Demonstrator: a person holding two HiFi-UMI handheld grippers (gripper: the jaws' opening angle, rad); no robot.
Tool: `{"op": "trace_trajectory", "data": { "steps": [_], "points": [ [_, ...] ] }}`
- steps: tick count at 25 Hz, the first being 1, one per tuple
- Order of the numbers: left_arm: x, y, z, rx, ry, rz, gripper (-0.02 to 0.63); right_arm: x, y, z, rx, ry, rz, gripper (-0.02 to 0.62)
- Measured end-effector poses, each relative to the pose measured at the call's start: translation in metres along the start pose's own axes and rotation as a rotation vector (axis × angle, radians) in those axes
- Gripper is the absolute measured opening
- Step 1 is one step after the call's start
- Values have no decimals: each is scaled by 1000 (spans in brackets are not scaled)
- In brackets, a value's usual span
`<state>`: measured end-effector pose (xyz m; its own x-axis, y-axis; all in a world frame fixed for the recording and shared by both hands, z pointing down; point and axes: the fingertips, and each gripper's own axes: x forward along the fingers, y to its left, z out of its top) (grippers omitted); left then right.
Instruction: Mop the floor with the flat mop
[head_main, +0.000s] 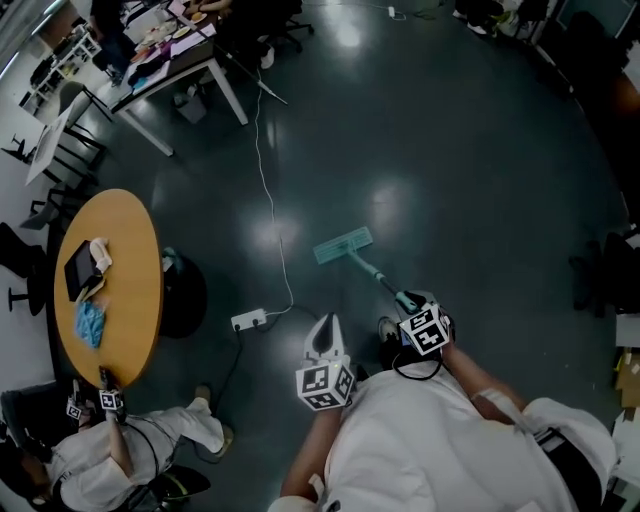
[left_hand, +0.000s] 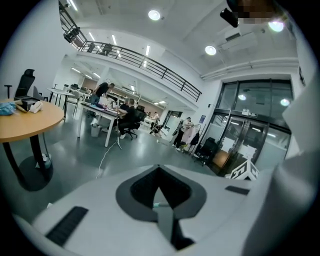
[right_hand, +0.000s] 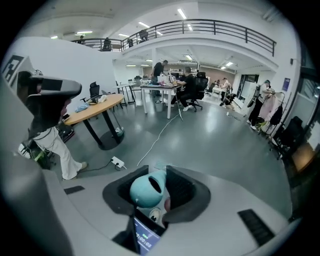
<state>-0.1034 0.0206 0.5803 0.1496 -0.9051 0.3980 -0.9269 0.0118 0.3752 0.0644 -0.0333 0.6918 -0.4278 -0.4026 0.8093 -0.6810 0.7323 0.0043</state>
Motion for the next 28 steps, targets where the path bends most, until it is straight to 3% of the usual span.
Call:
{"op": "trace_trajectory", "data": {
  "steps": [28],
  "points": [
    [-11, -12, -11, 6, 10, -40, 2, 0, 11, -3, 5, -29, -9, 117]
  ]
}}
